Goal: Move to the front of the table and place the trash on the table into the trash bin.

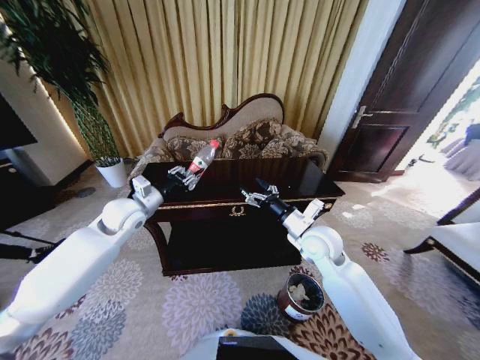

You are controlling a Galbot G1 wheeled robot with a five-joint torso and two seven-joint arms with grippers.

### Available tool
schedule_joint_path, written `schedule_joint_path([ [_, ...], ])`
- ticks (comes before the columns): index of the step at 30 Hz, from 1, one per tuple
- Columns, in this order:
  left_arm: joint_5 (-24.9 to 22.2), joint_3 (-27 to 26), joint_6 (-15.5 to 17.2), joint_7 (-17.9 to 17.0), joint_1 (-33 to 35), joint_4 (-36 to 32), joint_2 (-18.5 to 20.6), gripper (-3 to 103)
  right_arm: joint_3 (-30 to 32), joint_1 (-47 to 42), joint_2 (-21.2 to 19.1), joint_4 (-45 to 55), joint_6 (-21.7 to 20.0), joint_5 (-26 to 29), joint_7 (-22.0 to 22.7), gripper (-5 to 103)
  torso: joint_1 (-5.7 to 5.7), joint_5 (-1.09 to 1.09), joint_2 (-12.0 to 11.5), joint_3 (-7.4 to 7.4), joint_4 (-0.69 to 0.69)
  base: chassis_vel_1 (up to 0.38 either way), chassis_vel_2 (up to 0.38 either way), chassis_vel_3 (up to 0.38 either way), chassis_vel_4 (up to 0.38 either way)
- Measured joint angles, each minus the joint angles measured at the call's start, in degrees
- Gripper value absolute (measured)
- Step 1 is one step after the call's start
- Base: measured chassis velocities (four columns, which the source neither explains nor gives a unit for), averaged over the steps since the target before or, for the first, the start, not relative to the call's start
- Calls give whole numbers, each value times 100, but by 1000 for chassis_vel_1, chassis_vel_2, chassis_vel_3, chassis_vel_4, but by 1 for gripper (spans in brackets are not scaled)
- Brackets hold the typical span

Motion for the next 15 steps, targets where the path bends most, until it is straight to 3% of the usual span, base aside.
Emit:
schedule_joint_path([
  [15, 5, 289, 15, -133, -95, -481, 20, 34, -329, 677, 150, -513, -65, 515, 0, 100, 0, 0, 0, 0, 1, 0, 0, 0, 0],
])
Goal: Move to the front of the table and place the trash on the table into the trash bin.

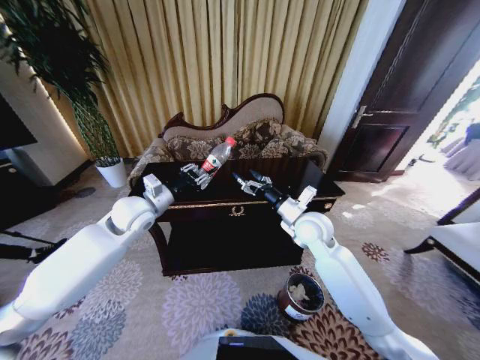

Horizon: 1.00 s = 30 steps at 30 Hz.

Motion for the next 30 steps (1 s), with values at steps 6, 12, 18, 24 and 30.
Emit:
schedule_joint_path([
  [6, -5, 39, 10, 9, 13, -73, 25, 34, -151, 186, 63, -135, -5, 94, 0, 100, 0, 0, 0, 0, 0, 0, 0, 0, 0],
  [12, -6, 126, 15, 10, 13, -134, 31, 34, -205, 320, 124, -185, -9, 223, 0, 100, 0, 0, 0, 0, 0, 0, 0, 0, 0],
  [18, -4, 312, 17, 26, -84, -124, 24, 34, -232, 353, 112, -116, -44, 299, 0, 100, -1, 0, 0, 0, 0, 0, 0, 0, 0],
  [24, -2, 585, 19, 30, -307, -100, -9, 34, -302, 346, 107, -42, -60, 332, 0, 100, 0, 0, 0, 0, -1, 0, 0, 0, 0],
  [30, -2, 745, 21, 37, -441, -87, -3, 34, -349, 332, 136, -24, -66, 336, 0, 100, 0, 0, 0, 0, 0, 0, 0, 0, 0],
])
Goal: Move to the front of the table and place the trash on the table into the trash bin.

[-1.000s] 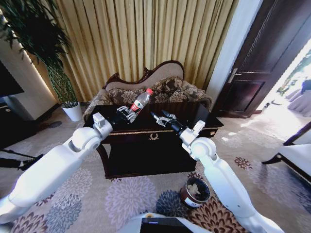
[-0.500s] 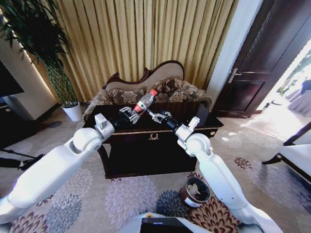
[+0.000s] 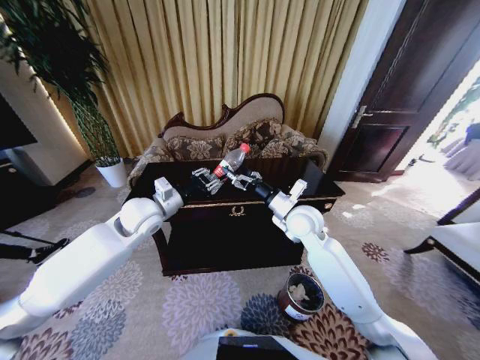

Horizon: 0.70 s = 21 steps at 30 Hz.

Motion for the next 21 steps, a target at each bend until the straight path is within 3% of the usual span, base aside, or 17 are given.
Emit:
schedule_joint_path([
  [21, 77, 161, -7, 18, 154, 5, -106, 31, -53, 34, 76, -32, -22, -28, 10, 100, 0, 1, 0, 0, 0, 0, 0, 0, 0],
])
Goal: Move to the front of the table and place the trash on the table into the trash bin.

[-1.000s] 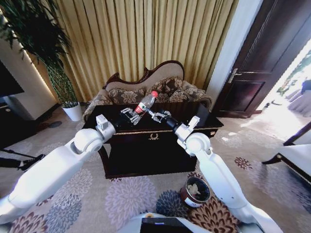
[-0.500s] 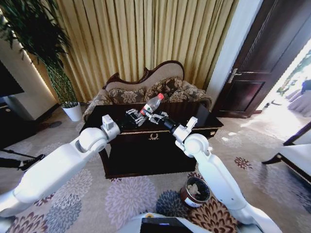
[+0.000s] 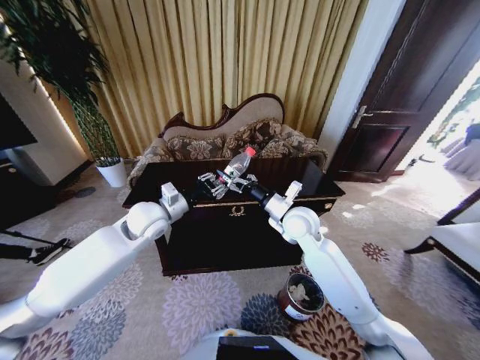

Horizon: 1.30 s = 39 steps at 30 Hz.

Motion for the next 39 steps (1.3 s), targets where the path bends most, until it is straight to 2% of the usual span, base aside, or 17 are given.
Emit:
schedule_joint_path([
  [8, 43, 40, 1, 10, 12, 67, -62, 30, 19, -22, 6, 6, 11, -36, 1, 99, 0, 0, 0, 0, 0, 0, 0, 0, 0],
  [12, 56, 61, 0, 27, -2, 98, -79, 30, 37, -60, 0, 5, 28, -129, 4, 85, 0, 0, 0, 0, 0, 0, 0, 0, 0],
  [14, 58, 65, 1, 33, -12, 105, -82, 29, 39, -72, 0, 5, 33, -141, 4, 85, 0, 0, 0, 0, 0, 0, 0, 0, 0],
  [15, 60, 77, 6, 37, -26, 112, -86, 29, 40, -92, 3, 9, 40, -163, 4, 78, 0, 0, 0, 0, -1, 0, 0, 0, 0],
  [17, 61, 83, 13, 37, -33, 117, -89, 29, 40, -100, 8, 12, 43, -175, 4, 78, 0, 0, 0, 0, -1, 0, 0, 0, 0],
  [19, 63, 85, 24, 37, -35, 119, -92, 29, 40, -115, 16, 14, 46, -191, 4, 71, 0, 0, 0, 0, 0, 0, 0, 0, 0],
  [20, 63, 85, 24, 37, -35, 119, -92, 29, 40, -115, 16, 14, 46, -191, 4, 71, 0, 0, 0, 0, 0, 0, 0, 0, 0],
  [22, 61, 77, 25, 37, -22, 119, -92, 29, 39, -132, 16, 19, 48, -201, 1, 61, 0, -1, 0, 0, 0, 0, 0, 0, 0],
  [24, 60, 74, 25, 37, -20, 118, -90, 29, 39, -134, 15, 20, 48, -203, 0, 61, 0, 0, 0, 0, 0, 0, 0, 0, 0],
  [27, 54, 51, 18, 48, -4, 110, -81, 28, 56, -162, 9, 32, 50, -210, -5, 51, 0, 0, 0, 0, 0, 0, 0, 0, 0],
  [32, 44, 38, 14, 41, 1, 88, -80, 25, 91, -211, 15, 63, 52, -212, -14, 42, 0, 0, 0, 0, 0, 0, 0, 0, 0],
  [34, 31, 30, 13, 10, 2, 76, -82, 36, 110, -238, 17, 84, 56, -212, -15, 41, 0, 0, 0, 0, 0, 0, 0, 0, 0],
  [37, 17, -15, 13, -12, 20, 67, -87, 41, 132, -265, 18, 112, 58, -211, -21, 38, 0, 0, 0, 0, -1, 0, 0, 0, 0],
  [38, 8, -84, 13, -15, 62, 56, -88, 52, 152, -293, 18, 134, 59, -209, -27, 37, 0, 0, 0, 0, 0, 0, 0, 0, 0],
  [39, 8, -84, 13, -15, 62, 56, -88, 52, 152, -293, 18, 134, 59, -209, -27, 37, 0, 0, 0, 0, 0, 0, 0, 0, 0],
])
